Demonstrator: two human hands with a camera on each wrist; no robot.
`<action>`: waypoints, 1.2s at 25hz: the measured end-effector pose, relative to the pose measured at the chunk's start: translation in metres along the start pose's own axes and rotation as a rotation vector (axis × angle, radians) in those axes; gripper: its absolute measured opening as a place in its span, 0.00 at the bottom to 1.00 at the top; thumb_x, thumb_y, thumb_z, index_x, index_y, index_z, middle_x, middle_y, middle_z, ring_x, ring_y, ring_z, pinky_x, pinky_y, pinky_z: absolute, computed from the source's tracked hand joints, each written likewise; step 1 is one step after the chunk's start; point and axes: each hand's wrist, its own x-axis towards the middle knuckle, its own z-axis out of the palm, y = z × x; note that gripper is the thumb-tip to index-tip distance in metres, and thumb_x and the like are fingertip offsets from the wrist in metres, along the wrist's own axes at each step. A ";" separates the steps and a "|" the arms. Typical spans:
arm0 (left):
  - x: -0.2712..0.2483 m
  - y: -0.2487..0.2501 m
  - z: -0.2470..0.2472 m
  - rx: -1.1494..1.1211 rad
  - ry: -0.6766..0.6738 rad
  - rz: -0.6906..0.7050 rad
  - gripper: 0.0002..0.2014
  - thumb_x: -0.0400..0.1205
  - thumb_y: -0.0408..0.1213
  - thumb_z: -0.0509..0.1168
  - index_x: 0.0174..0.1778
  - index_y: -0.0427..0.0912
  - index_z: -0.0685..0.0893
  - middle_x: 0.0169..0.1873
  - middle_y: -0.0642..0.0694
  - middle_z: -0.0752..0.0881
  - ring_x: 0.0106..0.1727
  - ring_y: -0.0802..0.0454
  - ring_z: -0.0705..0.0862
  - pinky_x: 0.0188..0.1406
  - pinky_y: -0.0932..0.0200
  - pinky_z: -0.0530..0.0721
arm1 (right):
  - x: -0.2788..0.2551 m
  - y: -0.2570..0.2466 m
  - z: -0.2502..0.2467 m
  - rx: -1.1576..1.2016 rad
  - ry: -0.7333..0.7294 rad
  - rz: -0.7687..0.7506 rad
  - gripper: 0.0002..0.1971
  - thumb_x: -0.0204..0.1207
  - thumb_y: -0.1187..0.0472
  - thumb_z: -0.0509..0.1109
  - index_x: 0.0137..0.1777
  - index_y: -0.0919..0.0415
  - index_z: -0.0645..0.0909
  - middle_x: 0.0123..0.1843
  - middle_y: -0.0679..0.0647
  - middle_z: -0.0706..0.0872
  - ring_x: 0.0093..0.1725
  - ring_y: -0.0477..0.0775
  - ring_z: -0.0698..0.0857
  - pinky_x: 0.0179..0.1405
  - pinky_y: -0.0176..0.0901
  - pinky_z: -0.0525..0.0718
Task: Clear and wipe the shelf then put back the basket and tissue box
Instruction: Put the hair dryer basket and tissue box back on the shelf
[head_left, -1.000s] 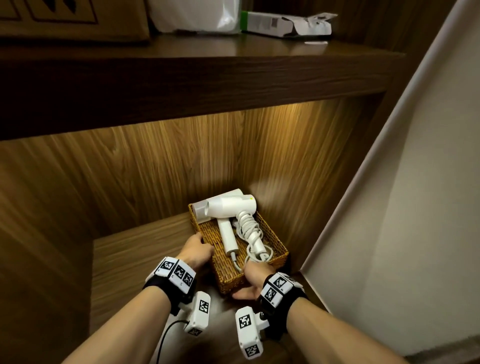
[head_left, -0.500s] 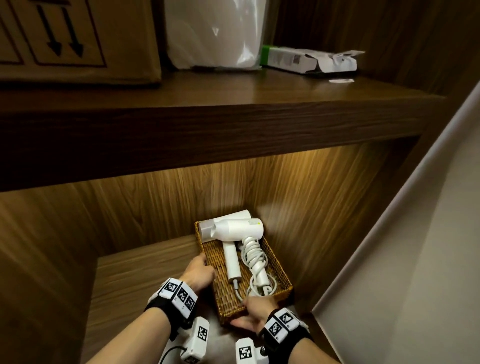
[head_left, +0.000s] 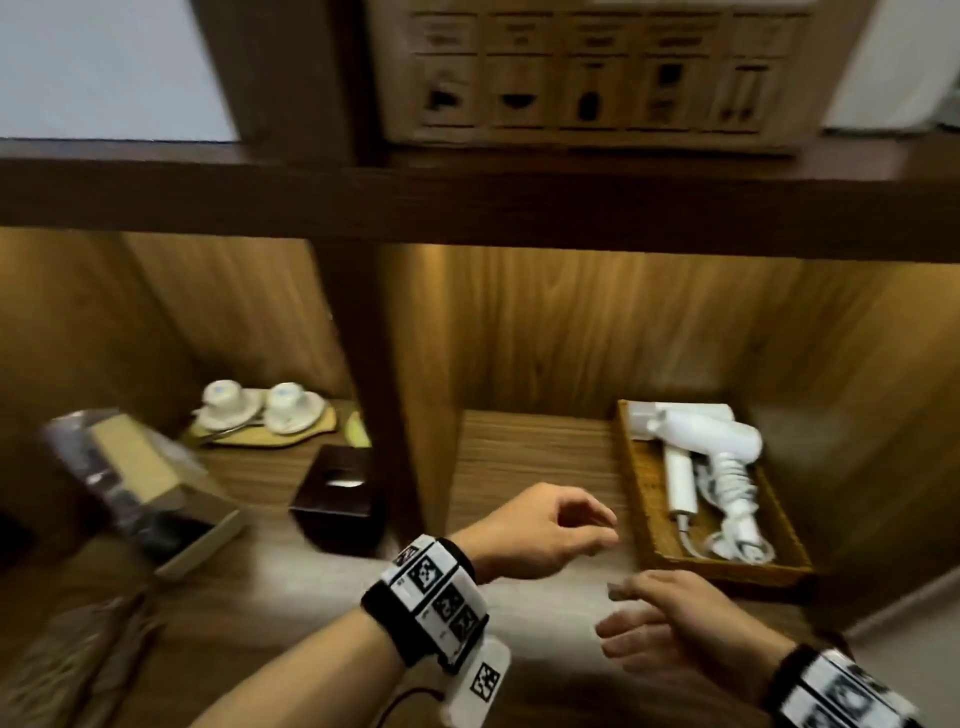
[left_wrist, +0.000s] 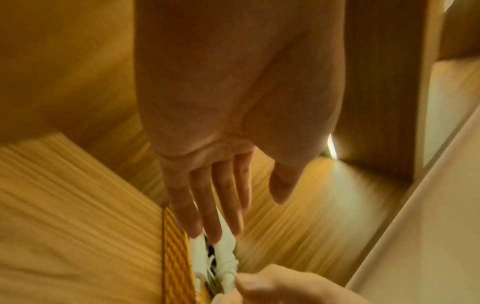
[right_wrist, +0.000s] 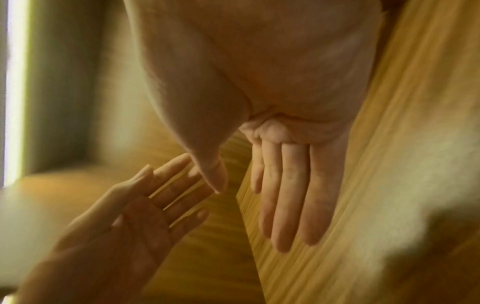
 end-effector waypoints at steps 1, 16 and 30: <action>-0.038 -0.013 -0.019 0.021 -0.029 0.006 0.15 0.83 0.48 0.73 0.64 0.50 0.89 0.54 0.46 0.94 0.49 0.59 0.90 0.48 0.62 0.87 | -0.008 -0.003 0.025 -0.119 -0.056 -0.012 0.19 0.84 0.57 0.77 0.66 0.71 0.81 0.54 0.75 0.95 0.53 0.73 0.96 0.51 0.59 0.93; -0.112 -0.238 -0.247 -0.074 0.651 -0.478 0.36 0.88 0.54 0.63 0.90 0.43 0.61 0.85 0.38 0.71 0.84 0.41 0.72 0.83 0.47 0.71 | 0.146 -0.042 0.339 -0.342 0.168 -0.172 0.34 0.93 0.48 0.54 0.89 0.73 0.61 0.85 0.71 0.72 0.83 0.72 0.75 0.80 0.59 0.76; -0.092 -0.237 -0.234 0.023 0.518 -0.377 0.22 0.93 0.47 0.52 0.78 0.43 0.81 0.76 0.40 0.83 0.78 0.40 0.79 0.72 0.54 0.73 | 0.216 -0.049 0.349 -0.240 0.314 -0.092 0.29 0.91 0.44 0.51 0.87 0.57 0.69 0.84 0.61 0.78 0.82 0.67 0.78 0.84 0.66 0.77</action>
